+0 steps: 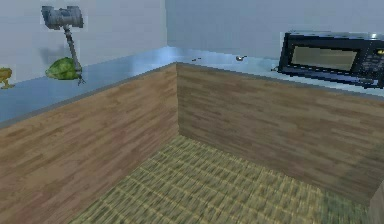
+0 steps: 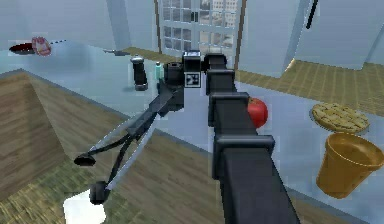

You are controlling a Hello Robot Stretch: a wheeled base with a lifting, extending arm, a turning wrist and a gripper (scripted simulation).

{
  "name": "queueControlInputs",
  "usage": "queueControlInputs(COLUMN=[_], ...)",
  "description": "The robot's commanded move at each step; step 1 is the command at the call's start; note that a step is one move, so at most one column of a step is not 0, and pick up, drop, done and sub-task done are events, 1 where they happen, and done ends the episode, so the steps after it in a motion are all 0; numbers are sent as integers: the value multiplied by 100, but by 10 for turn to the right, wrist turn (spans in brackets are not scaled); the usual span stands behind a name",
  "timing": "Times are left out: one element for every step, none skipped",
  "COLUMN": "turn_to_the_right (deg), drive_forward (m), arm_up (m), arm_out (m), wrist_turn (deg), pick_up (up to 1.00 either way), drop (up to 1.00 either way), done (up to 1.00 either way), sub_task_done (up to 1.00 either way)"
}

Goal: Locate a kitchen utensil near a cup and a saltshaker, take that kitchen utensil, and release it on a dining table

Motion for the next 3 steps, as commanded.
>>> queueControlInputs(turn_to_the_right=[0,-450,-450], drive_forward=[0,0,0], arm_up=[0,0,0], arm_out=[-28,0,0], wrist_turn=[0,0,0], pick_up=[0,0,0], drop=[0,0,0], done=[0,0,0], sub_task_done=[0,0,0])
